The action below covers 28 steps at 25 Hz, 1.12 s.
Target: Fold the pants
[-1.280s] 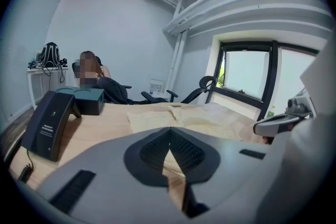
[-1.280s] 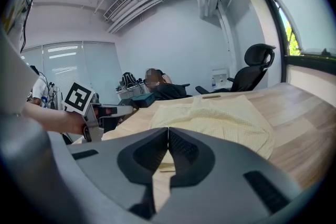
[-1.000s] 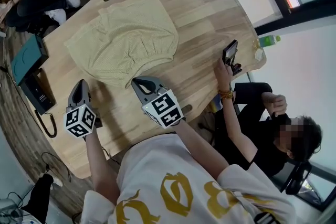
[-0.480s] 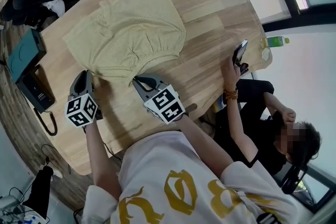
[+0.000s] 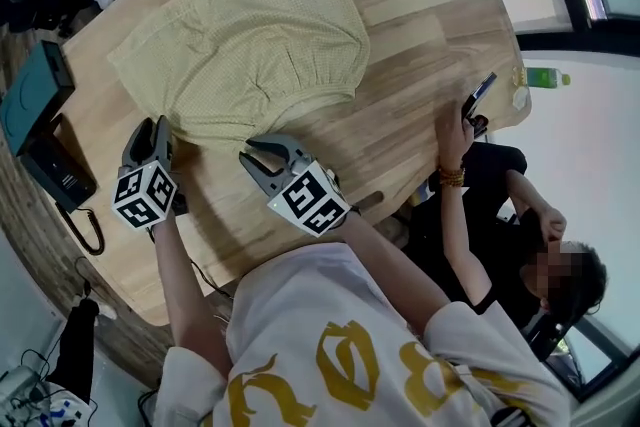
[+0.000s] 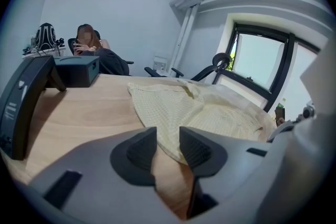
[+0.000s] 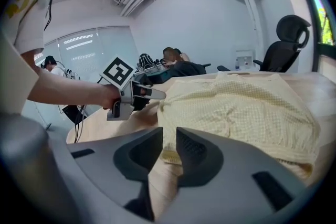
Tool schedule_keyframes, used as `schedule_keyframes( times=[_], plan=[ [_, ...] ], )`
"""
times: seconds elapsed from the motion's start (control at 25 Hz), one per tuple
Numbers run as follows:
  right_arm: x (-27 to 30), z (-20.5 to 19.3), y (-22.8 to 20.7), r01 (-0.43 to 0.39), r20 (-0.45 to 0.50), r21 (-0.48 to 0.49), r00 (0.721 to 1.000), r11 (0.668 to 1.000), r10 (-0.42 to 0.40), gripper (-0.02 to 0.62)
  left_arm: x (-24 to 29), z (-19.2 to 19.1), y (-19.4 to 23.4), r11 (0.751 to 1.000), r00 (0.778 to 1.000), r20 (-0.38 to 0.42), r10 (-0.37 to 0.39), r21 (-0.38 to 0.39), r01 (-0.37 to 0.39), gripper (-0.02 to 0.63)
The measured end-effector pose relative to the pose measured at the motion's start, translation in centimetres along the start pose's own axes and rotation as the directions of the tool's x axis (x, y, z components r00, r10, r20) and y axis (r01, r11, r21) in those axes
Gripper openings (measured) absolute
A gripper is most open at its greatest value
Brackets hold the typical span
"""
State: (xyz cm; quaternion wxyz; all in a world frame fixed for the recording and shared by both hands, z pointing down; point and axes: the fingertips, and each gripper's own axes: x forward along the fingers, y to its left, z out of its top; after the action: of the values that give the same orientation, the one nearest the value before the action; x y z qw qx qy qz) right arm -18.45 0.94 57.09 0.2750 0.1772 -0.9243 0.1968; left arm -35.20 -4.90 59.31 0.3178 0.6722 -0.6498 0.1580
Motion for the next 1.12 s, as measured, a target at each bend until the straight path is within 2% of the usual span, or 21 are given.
schedule_keyframes(
  times=[0.2,0.36,0.52,0.68,0.76,0.88,1.08,1.12],
  plan=[
    [1.1,-1.3,0.1,-0.009,-0.057,-0.064,0.998,0.998,0.006,0.077,0.7,-0.2,0.2,0.999,1.000,-0.019,-0.008,-0.033,0.007,0.166],
    [1.8,-1.9,0.0,0.009,-0.078,-0.127,0.997,0.992,-0.019,0.114,1.4,0.5,1.1,1.000,1.000,-0.005,0.024,-0.012,-0.024,0.183],
    [2.4,-2.9,0.0,0.015,-0.115,-0.132,0.993,0.991,-0.031,0.118,2.0,0.6,2.1,0.998,0.998,-0.028,0.061,0.011,-0.061,0.183],
    [2.5,-2.9,-0.2,0.014,-0.108,-0.129,0.994,0.992,-0.028,0.118,2.4,0.5,2.6,0.996,0.994,-0.063,0.093,0.003,-0.093,0.183],
    [2.4,-2.9,-0.3,0.011,-0.106,-0.127,0.994,0.992,-0.025,0.118,2.7,0.3,2.5,0.994,0.990,-0.089,0.107,0.042,-0.103,0.180],
    [2.5,-2.9,-0.4,0.013,-0.108,-0.124,0.994,0.992,-0.027,0.098,3.1,0.1,2.1,0.989,0.987,-0.116,0.109,0.108,-0.097,0.135],
    [2.6,-2.6,-0.8,0.033,-0.117,-0.151,0.992,0.988,-0.051,0.040,3.7,0.3,1.5,0.992,0.987,-0.147,0.063,0.117,-0.046,0.025],
    [2.6,-2.5,-0.7,0.035,-0.117,-0.158,0.992,0.987,-0.054,0.038,3.8,0.4,1.4,0.991,0.987,-0.149,0.065,0.124,-0.047,0.023]
  ],
)
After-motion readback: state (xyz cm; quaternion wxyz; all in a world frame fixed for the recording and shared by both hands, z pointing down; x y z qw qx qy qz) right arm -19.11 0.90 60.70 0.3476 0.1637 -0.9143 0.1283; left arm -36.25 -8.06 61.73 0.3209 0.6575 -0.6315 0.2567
